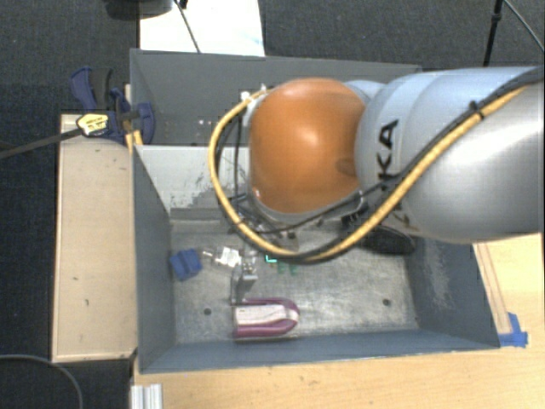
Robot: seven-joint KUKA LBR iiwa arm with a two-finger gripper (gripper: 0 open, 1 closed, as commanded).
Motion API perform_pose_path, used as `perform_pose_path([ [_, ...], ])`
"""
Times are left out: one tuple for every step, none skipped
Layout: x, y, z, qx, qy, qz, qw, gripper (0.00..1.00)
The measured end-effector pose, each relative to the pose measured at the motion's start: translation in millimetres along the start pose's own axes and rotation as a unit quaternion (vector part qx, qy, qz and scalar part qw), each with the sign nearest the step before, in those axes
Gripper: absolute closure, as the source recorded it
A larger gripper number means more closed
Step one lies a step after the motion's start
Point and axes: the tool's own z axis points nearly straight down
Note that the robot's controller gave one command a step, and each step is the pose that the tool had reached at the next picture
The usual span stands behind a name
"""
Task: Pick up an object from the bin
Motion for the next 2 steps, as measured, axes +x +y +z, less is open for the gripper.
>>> perform_pose_path([
  [-8.2,-7,45,0.0,-0.0021,-0.137,0.9906,0.0],
  [-51.3,-37,129,0.001,-0.0008,-0.125,0.9921,0.0],
])
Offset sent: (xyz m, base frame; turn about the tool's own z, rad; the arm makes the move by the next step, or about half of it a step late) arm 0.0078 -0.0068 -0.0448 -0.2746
